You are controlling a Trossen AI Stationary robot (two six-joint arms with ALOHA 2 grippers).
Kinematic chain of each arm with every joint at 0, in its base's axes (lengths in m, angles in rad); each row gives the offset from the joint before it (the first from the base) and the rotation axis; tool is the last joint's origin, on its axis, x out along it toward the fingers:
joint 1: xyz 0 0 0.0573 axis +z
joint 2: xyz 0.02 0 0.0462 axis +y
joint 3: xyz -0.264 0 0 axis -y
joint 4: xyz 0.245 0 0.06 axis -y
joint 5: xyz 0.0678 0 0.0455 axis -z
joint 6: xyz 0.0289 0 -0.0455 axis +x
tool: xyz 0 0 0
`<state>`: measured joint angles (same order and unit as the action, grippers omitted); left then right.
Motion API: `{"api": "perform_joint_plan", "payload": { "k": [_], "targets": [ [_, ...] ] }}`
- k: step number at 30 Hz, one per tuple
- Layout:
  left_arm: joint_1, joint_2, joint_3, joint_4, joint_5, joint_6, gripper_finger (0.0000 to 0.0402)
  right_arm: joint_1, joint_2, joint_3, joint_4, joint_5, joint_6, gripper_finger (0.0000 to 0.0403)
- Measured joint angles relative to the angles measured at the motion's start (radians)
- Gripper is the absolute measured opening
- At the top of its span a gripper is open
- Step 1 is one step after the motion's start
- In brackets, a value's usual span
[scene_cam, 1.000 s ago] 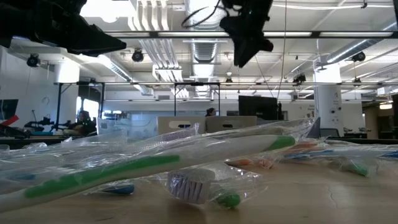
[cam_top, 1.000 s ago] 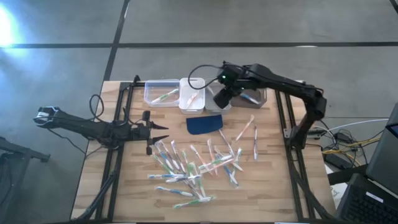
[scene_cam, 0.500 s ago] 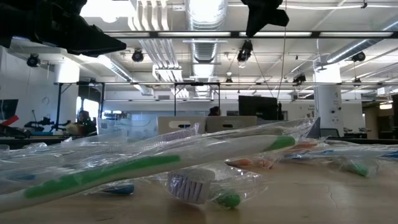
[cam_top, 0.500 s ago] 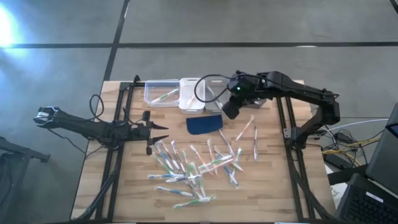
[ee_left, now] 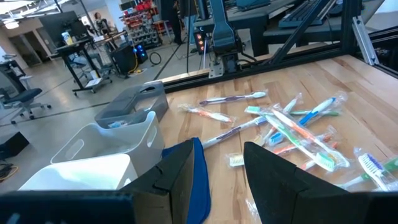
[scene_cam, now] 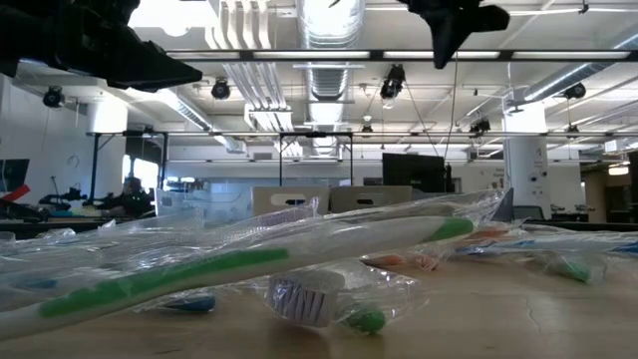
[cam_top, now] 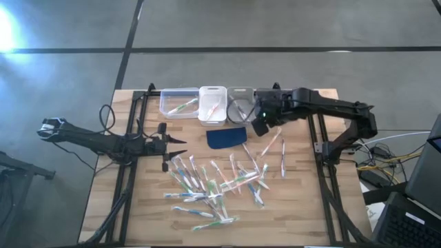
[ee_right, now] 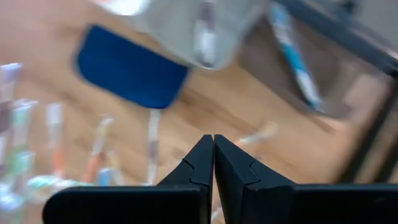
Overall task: Pick & Place Toothbrushes
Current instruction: Put the orange toothbrush into the white bin
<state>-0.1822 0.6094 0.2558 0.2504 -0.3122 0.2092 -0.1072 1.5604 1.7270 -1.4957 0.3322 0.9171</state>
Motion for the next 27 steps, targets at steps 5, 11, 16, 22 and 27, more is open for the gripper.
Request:
{"api": "perform_joint_plan", "payload": {
  "k": [5, 11, 16, 22, 27],
  "targets": [
    [0.0, 0.0, 0.0, 0.0, 0.0, 0.0, 0.0147, 0.008, 0.0, -0.074, -0.058, 0.022, 0.183, 0.0009],
    [0.0, 0.0, 0.0, 0.001, 0.0, 0.0, 0.0147, -0.035, 0.001, -0.176, -0.069, -0.021, 0.24, 0.004],
    [0.0, 0.0, 0.0, 0.001, 0.0, 0.0, 0.0147, -0.073, -0.001, -0.257, -0.06, -0.027, 0.259, 0.0084],
    [0.0, 0.0, 0.0, 0.001, 0.0, 0.0, 0.0147, -0.136, -0.001, -0.359, 0.001, -0.053, 0.26, 0.0134],
    [0.0, 0.0, 0.0, 0.001, 0.0, 0.0, 0.0147, -0.178, -0.001, -0.43, 0.074, -0.057, 0.262, 0.0164]
  ]
}}
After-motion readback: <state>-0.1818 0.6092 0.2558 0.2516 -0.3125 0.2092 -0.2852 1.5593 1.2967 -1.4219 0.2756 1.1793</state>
